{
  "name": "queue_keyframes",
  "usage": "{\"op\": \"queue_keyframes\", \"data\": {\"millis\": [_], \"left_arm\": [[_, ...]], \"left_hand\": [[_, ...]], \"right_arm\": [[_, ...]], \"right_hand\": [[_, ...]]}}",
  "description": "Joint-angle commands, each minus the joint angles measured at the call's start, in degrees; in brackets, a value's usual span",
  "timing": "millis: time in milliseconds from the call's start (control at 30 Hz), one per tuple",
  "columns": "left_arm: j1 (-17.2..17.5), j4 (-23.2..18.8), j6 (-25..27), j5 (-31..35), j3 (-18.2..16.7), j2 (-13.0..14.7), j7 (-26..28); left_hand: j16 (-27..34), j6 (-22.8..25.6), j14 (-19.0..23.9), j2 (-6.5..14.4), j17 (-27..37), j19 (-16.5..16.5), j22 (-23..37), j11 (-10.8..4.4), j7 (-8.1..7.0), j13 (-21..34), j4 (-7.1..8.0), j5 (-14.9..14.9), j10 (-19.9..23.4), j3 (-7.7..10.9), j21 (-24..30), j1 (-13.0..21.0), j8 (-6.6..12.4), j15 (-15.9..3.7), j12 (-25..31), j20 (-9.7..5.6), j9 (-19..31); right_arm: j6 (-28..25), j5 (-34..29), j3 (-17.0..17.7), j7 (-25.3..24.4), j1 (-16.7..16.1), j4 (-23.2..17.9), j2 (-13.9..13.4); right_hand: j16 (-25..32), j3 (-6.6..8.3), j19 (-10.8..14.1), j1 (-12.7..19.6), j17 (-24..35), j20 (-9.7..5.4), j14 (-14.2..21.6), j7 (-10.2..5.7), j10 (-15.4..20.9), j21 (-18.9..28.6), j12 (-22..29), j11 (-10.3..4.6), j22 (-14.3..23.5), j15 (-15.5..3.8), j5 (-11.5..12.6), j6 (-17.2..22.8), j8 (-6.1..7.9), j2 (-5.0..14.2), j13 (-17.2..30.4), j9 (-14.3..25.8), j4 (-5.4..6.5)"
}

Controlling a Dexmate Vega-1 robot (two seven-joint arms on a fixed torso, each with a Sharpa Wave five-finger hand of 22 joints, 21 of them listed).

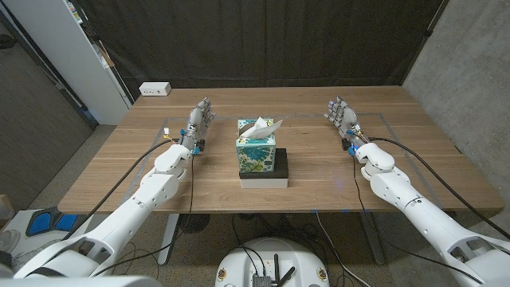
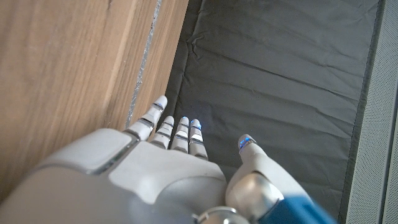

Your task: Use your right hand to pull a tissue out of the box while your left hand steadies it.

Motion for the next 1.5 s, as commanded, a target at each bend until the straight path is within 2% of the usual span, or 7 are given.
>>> {"op": "queue_keyframes", "data": {"millis": [33,433,600,700,800,1033,1500], "left_arm": [[-0.68,0.82,0.18,-0.43,0.04,-0.51,-0.33],[-1.56,3.10,-2.81,0.96,0.26,-1.50,-0.36],[-1.22,4.95,-9.38,5.46,-0.04,-3.12,4.50],[-1.90,5.20,-9.15,6.41,0.78,-1.14,1.53],[-2.48,5.47,-9.69,9.03,1.75,0.45,0.78],[-1.65,1.85,-8.09,16.74,2.88,3.63,6.27],[0.20,-2.81,-6.00,21.33,2.86,5.96,10.53]], "left_hand": [[0.35,-3.05,-6.40,6.77,0.25,-0.09,0.10,0.09,0.29,0.16,0.39,0.40,-5.68,0.45,0.33,-0.10,0.41,-1.38,0.25,-1.00,0.07],[0.67,-1.65,-4.37,6.41,-0.07,0.76,0.05,0.47,0.79,0.20,-0.18,0.71,-2.92,1.06,0.45,0.59,0.93,-1.34,1.10,-0.92,0.13],[0.90,17.21,9.24,4.63,-0.54,11.46,0.07,-0.05,2.52,0.53,-9.29,-2.00,17.24,4.60,2.42,9.21,4.60,-2.57,4.56,-0.01,0.55],[-0.39,9.01,6.02,-4.75,-0.24,9.89,0.04,-1.83,0.01,0.54,-19.32,-2.95,9.98,-0.95,-0.03,13.23,1.28,-3.42,-0.19,-1.67,0.58],[-0.54,-4.72,-3.78,-11.74,0.01,2.83,0.27,-0.06,1.01,0.74,-18.91,-2.18,-2.56,-7.14,-1.31,15.54,0.37,-0.53,-0.76,-1.29,0.83],[-0.65,-25.30,-14.66,-14.91,0.30,-6.37,0.38,3.50,5.77,1.35,-18.66,1.94,-18.08,-15.80,-1.58,19.34,0.18,3.77,-0.51,0.95,1.29],[-0.20,-27.57,-17.50,-14.58,0.35,-9.16,0.31,4.87,7.53,1.57,-18.64,4.46,-21.05,-18.72,-1.31,21.65,1.18,5.02,0.30,-1.24,1.52]], "right_arm": [[0.33,-0.10,-0.20,0.45,0.76,1.32,0.47],[0.11,0.27,-0.06,0.34,1.03,1.80,0.79],[-0.02,0.12,-0.06,0.18,1.00,1.61,0.60],[-0.03,-0.07,-0.15,0.30,1.00,1.58,0.41],[-0.36,0.08,-0.12,0.13,0.91,1.29,0.42],[-0.61,0.22,-0.05,-0.15,0.55,0.65,0.32],[-0.97,0.14,0.15,-0.96,-0.47,-1.16,-0.22]], "right_hand": [[0.40,0.50,0.41,0.57,0.17,-0.48,0.16,-0.16,0.74,0.19,0.45,-0.17,0.23,-2.45,0.46,0.57,0.38,2.48,0.29,0.11,0.39],[0.50,0.72,0.62,0.25,0.30,-0.65,0.19,-0.21,0.82,-0.01,0.46,-0.22,0.24,-2.59,0.52,0.60,0.38,2.63,0.29,0.11,0.80],[0.53,0.72,0.69,0.10,0.31,-0.54,0.26,-0.10,0.78,-0.12,0.44,-0.17,0.24,-2.48,0.52,0.58,0.37,2.36,0.29,0.11,0.90],[0.49,0.69,0.75,0.01,0.29,-0.44,0.21,0.01,0.76,-0.21,0.42,-0.13,0.24,-2.38,0.50,0.57,0.36,2.05,0.29,0.11,0.91],[0.40,0.59,0.83,-0.06,0.23,-0.25,0.10,0.14,0.63,-0.29,0.36,-0.05,0.24,-2.23,0.46,0.49,0.32,1.57,0.29,0.11,0.82],[0.35,0.42,0.93,-0.24,0.12,0.07,0.14,0.36,0.54,-0.50,0.33,0.11,0.24,-1.86,0.39,0.41,0.29,0.87,0.29,0.11,0.68],[0.41,0.34,1.25,-0.58,0.05,0.35,0.47,0.55,0.77,-0.74,0.42,0.32,0.25,-1.73,0.36,0.51,0.33,0.48,0.29,0.11,0.71]]}}
